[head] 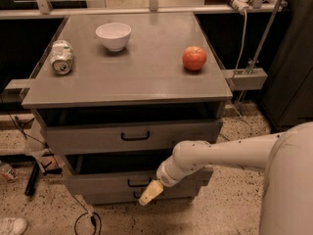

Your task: Open middle drawer

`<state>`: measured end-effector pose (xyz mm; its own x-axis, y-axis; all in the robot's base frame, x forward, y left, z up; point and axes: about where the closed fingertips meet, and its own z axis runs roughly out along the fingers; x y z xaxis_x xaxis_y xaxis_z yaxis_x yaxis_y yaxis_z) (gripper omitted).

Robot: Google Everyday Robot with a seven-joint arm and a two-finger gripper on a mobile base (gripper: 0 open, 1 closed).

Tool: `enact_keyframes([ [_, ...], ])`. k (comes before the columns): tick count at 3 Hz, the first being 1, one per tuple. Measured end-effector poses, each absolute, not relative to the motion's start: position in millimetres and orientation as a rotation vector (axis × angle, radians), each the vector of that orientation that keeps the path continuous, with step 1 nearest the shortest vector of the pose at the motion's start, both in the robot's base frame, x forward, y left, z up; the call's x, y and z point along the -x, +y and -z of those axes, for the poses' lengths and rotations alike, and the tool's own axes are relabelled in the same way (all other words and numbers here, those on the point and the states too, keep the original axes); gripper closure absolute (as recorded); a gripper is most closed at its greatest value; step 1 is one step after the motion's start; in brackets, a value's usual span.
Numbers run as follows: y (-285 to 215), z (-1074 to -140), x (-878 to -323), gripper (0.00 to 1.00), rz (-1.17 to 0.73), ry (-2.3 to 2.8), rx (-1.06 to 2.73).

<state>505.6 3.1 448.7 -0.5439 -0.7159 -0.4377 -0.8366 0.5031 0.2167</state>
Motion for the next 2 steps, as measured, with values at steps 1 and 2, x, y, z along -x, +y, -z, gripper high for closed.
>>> enact_keyframes([
  [1,3.2,-450.6,-505.6,0.0,-0.59,2.458,1.307],
  [2,1.0,-453.3,-495.4,0.0,-0.598,2.473,1.296],
])
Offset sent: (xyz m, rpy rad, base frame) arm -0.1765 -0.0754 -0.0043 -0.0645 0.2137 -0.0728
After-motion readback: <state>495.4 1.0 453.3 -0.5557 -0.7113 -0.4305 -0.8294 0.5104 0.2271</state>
